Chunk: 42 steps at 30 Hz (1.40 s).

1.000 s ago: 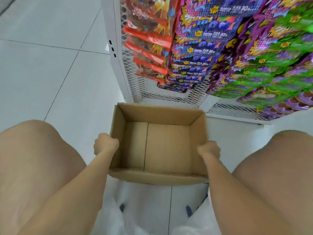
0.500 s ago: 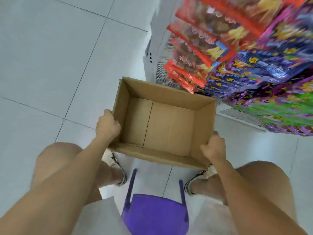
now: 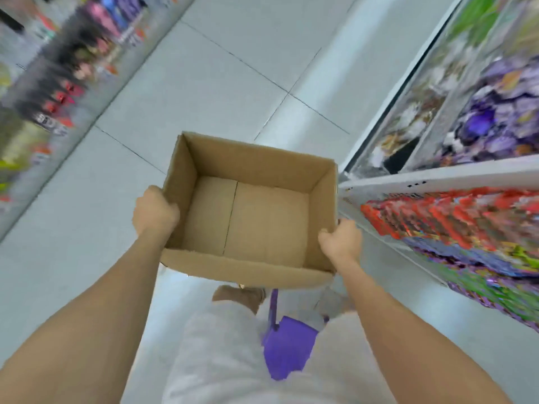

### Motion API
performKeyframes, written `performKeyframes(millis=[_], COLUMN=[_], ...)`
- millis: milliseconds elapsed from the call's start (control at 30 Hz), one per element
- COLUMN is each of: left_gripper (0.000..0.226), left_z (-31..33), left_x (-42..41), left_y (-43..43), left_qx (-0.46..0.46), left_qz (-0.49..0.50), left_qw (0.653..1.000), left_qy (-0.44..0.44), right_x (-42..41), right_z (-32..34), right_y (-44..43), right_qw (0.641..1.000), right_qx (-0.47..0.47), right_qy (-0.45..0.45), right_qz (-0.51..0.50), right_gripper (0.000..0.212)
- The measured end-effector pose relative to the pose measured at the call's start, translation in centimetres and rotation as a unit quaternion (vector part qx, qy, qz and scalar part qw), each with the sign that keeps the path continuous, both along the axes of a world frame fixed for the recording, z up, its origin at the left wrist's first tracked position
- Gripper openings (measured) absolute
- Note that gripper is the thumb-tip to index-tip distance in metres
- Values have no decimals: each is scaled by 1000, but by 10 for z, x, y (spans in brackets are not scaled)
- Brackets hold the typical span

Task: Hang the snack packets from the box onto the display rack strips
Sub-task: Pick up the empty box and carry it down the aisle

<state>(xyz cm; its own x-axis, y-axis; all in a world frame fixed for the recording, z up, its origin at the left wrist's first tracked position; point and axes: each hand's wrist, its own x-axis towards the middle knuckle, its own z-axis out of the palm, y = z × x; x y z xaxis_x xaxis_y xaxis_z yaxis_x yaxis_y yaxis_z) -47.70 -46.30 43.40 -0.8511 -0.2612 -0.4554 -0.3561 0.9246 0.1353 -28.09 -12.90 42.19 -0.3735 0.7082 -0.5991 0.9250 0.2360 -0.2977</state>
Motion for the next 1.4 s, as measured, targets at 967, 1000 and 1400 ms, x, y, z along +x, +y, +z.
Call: performKeyframes(millis=[967, 1000, 1400], left_gripper=[29, 28, 35], left_z=[130, 128, 160], left_x=[-690, -721, -1041], left_y=[526, 546, 841], left_qx=[97, 99, 124], left_qz=[-202, -209, -346], left_qw=[973, 971, 929], left_qy=[57, 59, 48], right_x=[-598, -627, -891], right_z=[130, 128, 161], right_y=[446, 464, 684], right_qw=[972, 970, 924], right_qx=[128, 128, 186], right_qy=[90, 95, 118], right_qz=[-176, -181, -312], right_gripper=[19, 17, 12])
